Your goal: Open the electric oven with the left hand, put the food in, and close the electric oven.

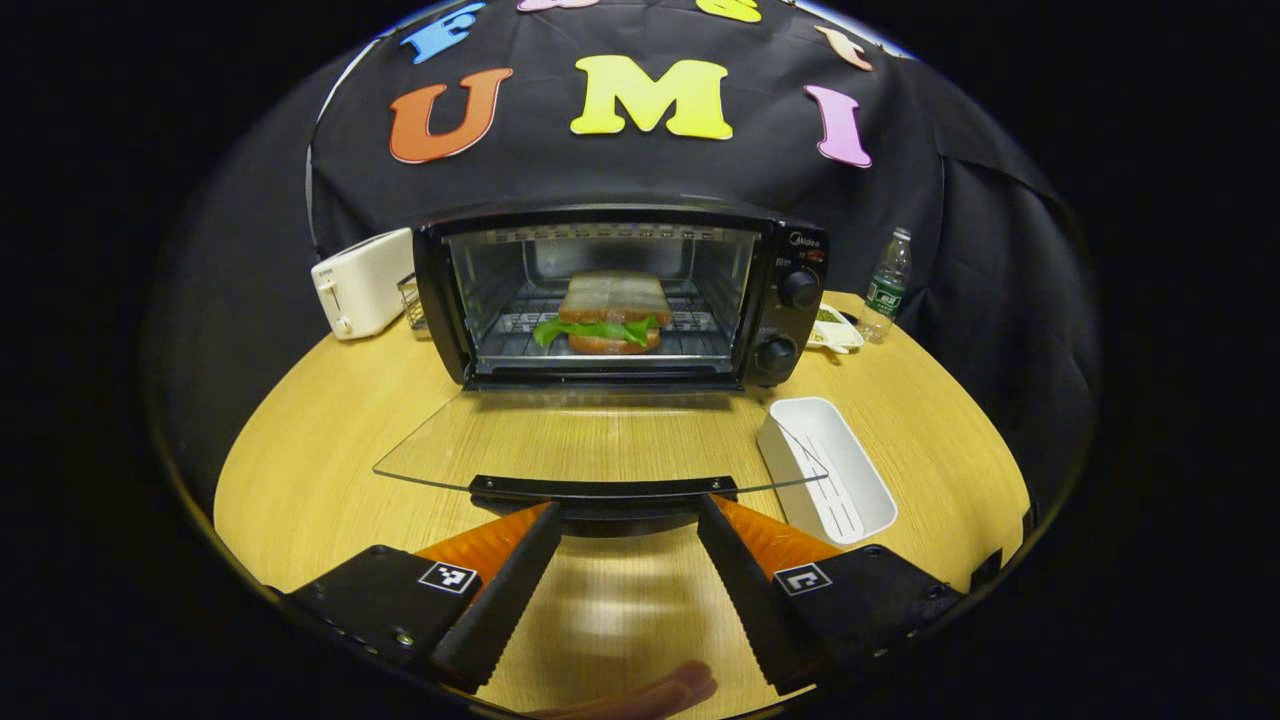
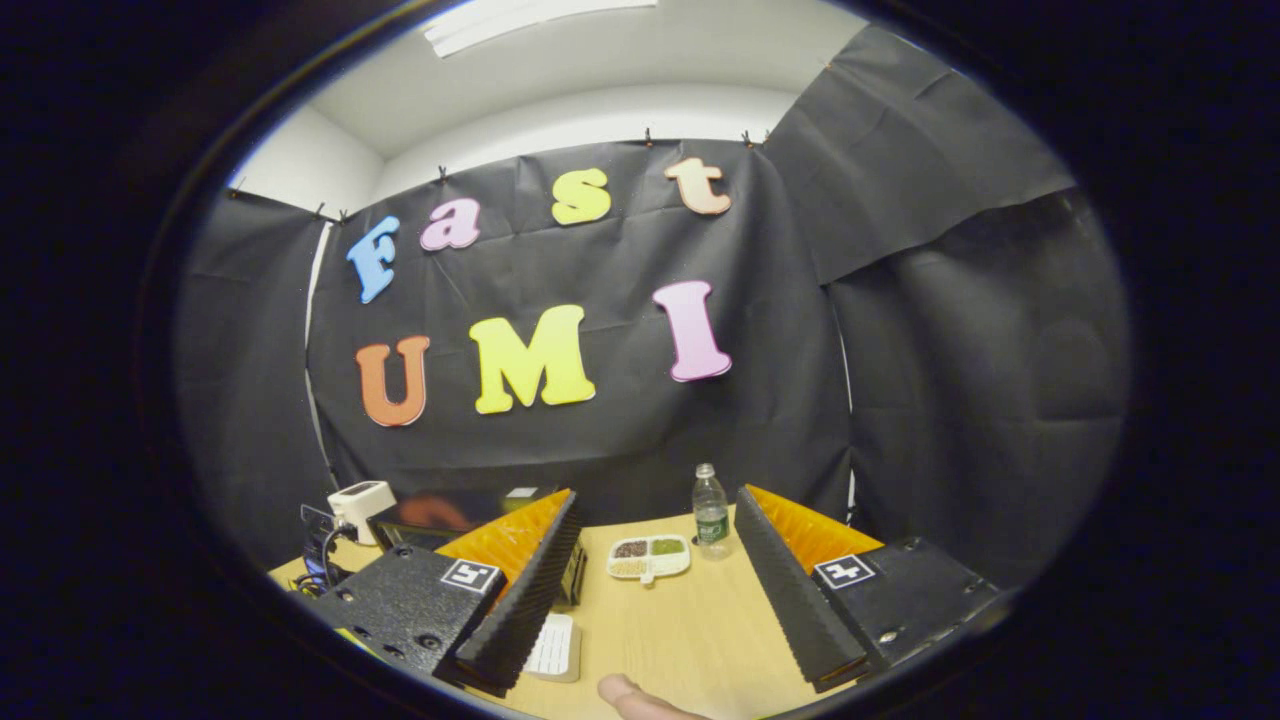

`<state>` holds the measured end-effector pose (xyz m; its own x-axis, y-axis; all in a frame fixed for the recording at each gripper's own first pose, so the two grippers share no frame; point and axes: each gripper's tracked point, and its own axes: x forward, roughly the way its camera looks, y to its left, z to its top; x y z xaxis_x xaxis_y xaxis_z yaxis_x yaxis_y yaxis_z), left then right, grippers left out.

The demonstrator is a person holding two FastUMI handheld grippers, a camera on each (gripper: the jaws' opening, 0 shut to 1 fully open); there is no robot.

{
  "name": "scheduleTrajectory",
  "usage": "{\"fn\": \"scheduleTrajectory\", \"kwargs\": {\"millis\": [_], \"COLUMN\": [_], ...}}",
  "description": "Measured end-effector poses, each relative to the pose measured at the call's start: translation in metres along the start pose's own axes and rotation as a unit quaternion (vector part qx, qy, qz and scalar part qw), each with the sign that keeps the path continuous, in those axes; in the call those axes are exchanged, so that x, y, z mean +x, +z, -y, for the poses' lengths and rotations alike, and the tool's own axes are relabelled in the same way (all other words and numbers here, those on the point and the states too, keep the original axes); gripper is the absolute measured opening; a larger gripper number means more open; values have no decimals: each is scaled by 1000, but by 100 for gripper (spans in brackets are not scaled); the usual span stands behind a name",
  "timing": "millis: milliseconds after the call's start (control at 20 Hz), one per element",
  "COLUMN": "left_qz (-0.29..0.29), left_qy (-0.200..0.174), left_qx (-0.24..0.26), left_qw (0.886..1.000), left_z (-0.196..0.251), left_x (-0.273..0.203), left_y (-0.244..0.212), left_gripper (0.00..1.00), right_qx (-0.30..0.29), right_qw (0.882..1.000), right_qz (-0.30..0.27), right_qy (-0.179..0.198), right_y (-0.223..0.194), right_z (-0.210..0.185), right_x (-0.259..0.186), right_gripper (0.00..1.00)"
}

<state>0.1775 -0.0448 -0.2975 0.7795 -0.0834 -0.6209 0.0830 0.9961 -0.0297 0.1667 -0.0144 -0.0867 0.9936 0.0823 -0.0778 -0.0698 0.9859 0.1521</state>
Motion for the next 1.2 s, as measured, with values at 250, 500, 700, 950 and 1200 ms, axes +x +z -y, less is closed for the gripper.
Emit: {"fn": "scheduleTrajectory", "kwargs": {"millis": [250,500,700,950,1200], "left_qz": [42,77,116,174,198], "left_qy": [10,18,19,17,14], "left_qx": [7,10,11,19,9], "left_qw": [999,997,993,984,980], "left_z": [-6,-15,-18,-24,-27], "left_x": [-3,-4,3,21,12], "left_y": [34,68,98,140,155], "left_gripper": [92,96,96,97,95], "right_qx": [-7,-12,-13,-15,-15], "right_qw": [1000,1000,1000,1000,1000], "right_qz": [0,-1,-4,2,0], "right_qy": [4,0,-1,-3,-4], "right_y": [-1,1,0,3,3], "right_z": [-1,2,1,2,4], "right_x": [-3,-7,-10,-19,-25], "right_gripper": [87,87,99,99,99]}}
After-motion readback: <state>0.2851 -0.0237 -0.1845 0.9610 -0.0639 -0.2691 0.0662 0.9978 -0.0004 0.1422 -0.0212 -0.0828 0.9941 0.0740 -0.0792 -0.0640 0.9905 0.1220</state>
